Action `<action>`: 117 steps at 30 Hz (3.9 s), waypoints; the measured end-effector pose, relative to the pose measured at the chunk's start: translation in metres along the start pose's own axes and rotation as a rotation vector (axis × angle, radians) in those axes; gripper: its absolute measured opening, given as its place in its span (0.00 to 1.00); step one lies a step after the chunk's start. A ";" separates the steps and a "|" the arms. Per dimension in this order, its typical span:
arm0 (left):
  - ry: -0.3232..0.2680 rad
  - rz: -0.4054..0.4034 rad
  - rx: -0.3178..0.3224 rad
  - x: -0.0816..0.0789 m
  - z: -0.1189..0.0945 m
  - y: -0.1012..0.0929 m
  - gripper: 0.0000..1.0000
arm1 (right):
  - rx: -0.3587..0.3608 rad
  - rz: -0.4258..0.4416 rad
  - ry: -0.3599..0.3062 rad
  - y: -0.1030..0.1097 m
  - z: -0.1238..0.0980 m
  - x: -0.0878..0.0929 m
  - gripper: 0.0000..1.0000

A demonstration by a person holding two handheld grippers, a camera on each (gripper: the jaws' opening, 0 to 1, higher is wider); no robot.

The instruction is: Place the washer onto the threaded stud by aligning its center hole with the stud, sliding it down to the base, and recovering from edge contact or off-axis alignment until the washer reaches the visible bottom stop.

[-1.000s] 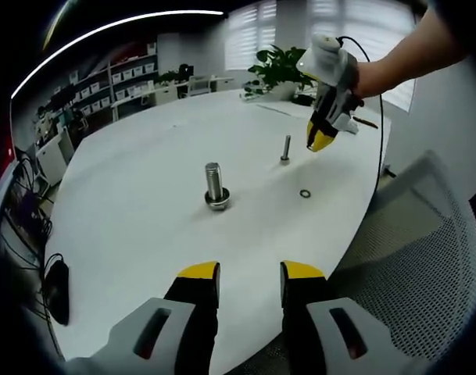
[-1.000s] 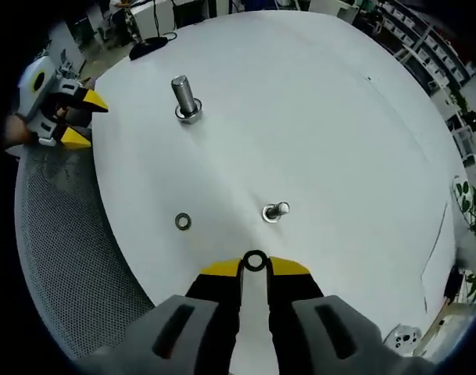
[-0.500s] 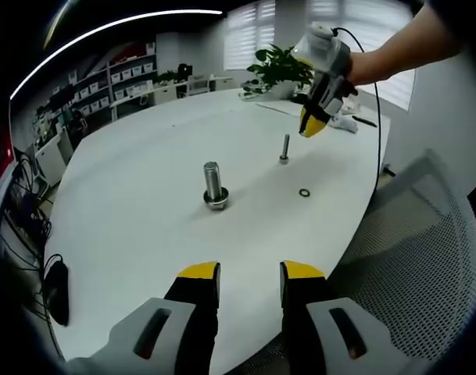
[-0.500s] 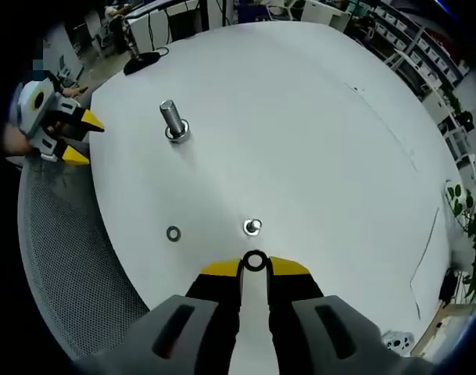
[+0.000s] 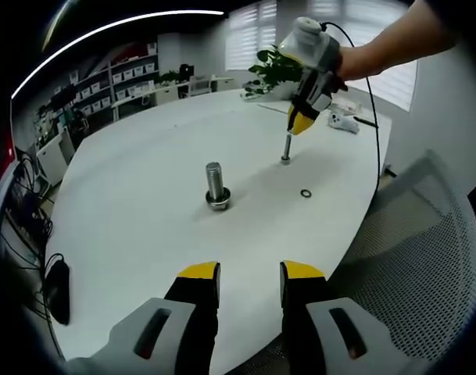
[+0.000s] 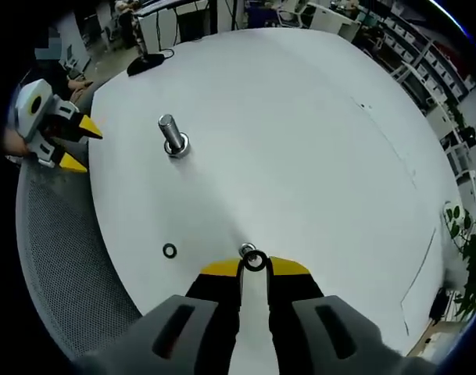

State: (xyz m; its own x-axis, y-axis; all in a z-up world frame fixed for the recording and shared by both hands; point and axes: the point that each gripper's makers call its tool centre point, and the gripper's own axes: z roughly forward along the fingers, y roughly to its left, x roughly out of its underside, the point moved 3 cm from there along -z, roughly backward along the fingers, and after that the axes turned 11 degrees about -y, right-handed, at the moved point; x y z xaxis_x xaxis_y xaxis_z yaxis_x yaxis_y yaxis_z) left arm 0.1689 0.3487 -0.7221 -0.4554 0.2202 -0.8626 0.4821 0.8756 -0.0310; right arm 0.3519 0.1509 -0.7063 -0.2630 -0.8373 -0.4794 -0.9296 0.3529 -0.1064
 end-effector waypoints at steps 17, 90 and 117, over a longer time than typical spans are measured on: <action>0.002 0.004 0.003 0.000 0.000 -0.001 0.28 | -0.011 0.014 0.030 0.001 0.010 0.004 0.14; 0.026 0.020 -0.008 0.004 0.001 0.001 0.28 | 0.011 0.143 0.078 0.023 0.036 0.061 0.24; 0.024 0.018 -0.015 0.003 0.002 0.001 0.28 | -0.034 0.174 -0.017 0.076 0.028 0.049 0.28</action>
State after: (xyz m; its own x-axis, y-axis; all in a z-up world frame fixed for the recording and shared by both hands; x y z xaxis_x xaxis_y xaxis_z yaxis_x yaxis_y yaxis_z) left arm 0.1690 0.3492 -0.7255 -0.4643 0.2460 -0.8508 0.4796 0.8774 -0.0080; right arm 0.2752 0.1483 -0.7627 -0.4160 -0.7576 -0.5029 -0.8790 0.4768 0.0088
